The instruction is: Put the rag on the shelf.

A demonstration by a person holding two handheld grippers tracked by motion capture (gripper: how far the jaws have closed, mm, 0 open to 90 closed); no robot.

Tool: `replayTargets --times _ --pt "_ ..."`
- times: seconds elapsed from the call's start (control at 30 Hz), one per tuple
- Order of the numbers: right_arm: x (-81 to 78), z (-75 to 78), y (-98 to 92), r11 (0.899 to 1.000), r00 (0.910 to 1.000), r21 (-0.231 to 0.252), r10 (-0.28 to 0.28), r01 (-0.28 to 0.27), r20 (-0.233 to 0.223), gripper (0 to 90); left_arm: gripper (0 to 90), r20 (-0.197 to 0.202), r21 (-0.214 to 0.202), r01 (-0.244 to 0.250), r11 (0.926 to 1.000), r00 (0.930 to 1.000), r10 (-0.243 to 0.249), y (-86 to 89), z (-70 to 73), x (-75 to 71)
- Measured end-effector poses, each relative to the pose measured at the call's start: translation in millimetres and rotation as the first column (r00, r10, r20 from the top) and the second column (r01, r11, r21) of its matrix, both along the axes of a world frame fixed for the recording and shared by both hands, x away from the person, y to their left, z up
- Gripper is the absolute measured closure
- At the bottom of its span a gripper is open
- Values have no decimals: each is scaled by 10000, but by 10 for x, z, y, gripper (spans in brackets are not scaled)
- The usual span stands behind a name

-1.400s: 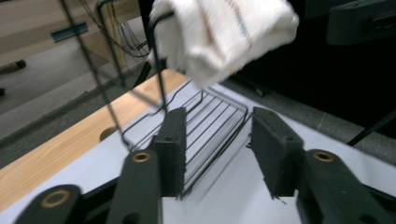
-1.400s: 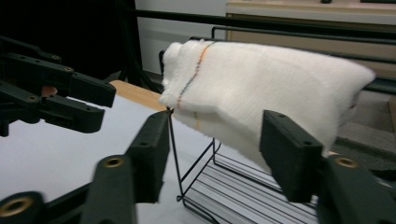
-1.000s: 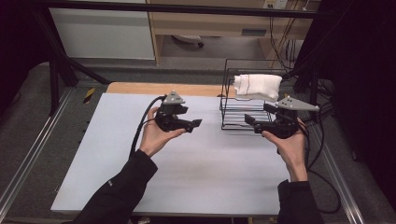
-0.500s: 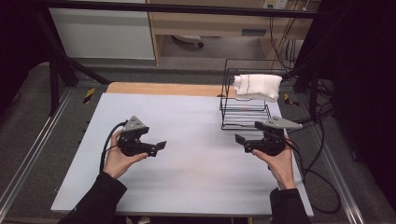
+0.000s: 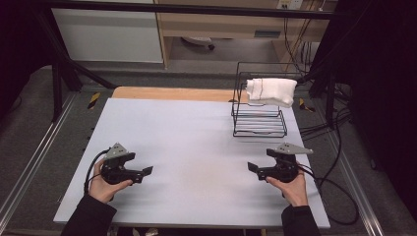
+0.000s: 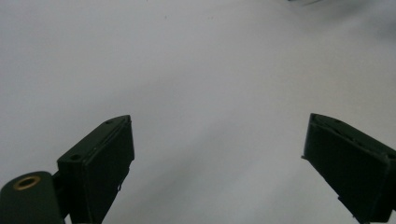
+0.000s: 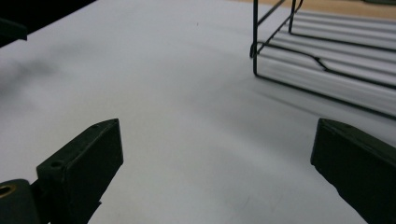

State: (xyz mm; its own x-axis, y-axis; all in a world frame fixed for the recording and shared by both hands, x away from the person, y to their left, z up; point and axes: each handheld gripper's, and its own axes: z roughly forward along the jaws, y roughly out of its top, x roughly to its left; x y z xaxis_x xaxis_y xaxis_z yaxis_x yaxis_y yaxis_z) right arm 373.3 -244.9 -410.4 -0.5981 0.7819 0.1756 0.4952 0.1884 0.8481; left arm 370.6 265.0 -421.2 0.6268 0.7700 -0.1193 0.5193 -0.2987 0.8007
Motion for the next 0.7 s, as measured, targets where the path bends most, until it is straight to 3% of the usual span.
replayTargets --times 0.3,0.7 --pt "-144 -299 -116 9996 9976 -214 160 -175 -668 26 86 157 53 58 10000 9999 -59 167 -120 -103" --pt "-209 -374 -163 9993 9962 -238 284 -305 -819 22 86 68 202 97 9997 9999 -99 213 -190 -127"
